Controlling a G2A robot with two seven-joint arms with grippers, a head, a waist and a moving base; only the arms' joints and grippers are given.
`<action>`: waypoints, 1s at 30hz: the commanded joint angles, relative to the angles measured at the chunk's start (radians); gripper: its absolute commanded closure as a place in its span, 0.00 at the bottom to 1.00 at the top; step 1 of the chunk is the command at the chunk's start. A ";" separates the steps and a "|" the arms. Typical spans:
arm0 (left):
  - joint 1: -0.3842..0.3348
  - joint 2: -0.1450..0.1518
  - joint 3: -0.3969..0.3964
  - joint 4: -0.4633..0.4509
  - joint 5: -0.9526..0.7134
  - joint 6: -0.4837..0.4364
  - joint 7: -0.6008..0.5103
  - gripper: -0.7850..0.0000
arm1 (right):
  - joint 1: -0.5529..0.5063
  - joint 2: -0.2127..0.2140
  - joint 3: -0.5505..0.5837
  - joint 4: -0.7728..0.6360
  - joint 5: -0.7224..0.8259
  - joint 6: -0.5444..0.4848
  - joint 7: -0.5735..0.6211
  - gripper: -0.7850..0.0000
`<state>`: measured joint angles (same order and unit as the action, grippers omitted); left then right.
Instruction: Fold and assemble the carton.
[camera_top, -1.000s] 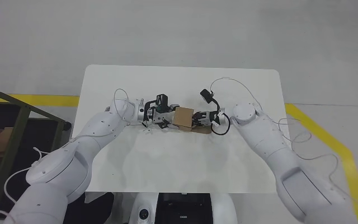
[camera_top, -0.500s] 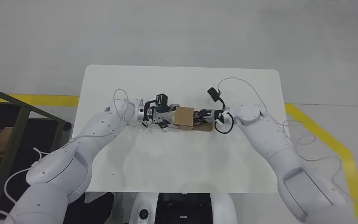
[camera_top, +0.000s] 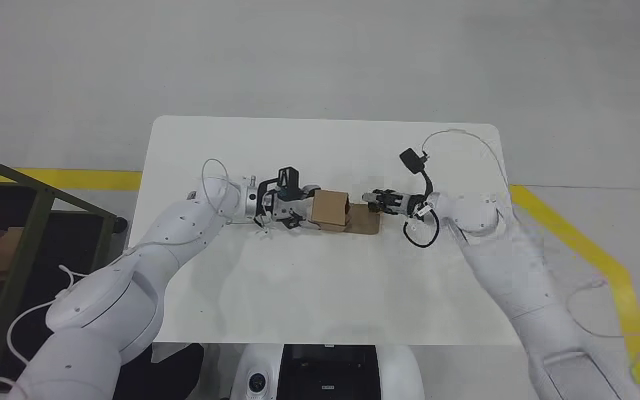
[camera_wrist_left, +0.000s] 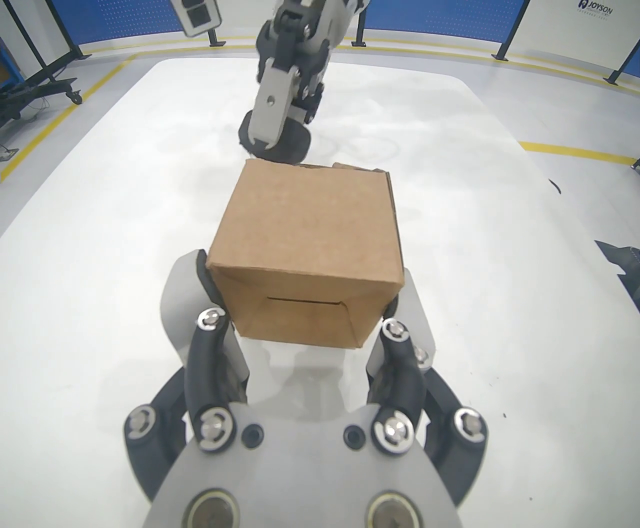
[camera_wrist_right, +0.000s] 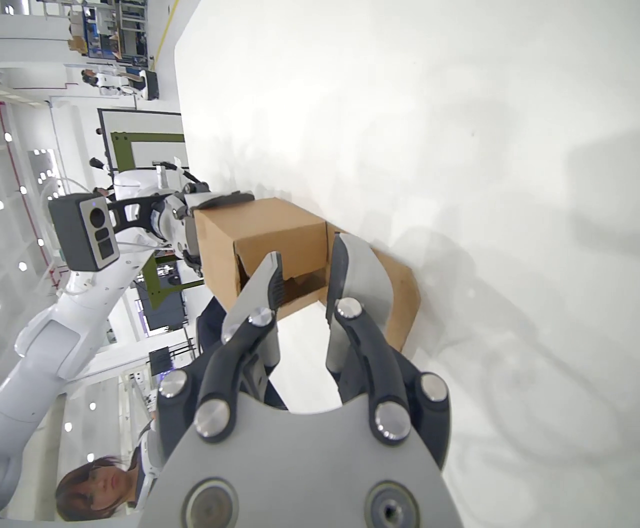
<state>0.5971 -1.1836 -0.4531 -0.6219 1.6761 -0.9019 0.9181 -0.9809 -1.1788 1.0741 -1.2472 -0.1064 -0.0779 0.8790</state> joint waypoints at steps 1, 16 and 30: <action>0.000 0.000 -0.001 0.000 -0.001 0.000 0.000 0.24 | -0.074 0.019 0.052 -0.108 -0.035 0.054 0.005 0.71; 0.002 -0.002 -0.008 -0.002 -0.005 -0.004 -0.004 0.24 | -0.182 0.048 0.108 -0.130 -0.061 -0.043 0.025 0.57; 0.003 -0.004 -0.014 0.000 0.002 -0.006 -0.006 0.24 | -0.073 0.015 0.000 0.038 -0.009 -0.114 0.008 0.55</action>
<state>0.5997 -1.1878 -0.4665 -0.6221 1.6780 -0.9076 0.9124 -1.0597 -1.1615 1.0800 -1.2161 -0.1194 -0.1895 0.8864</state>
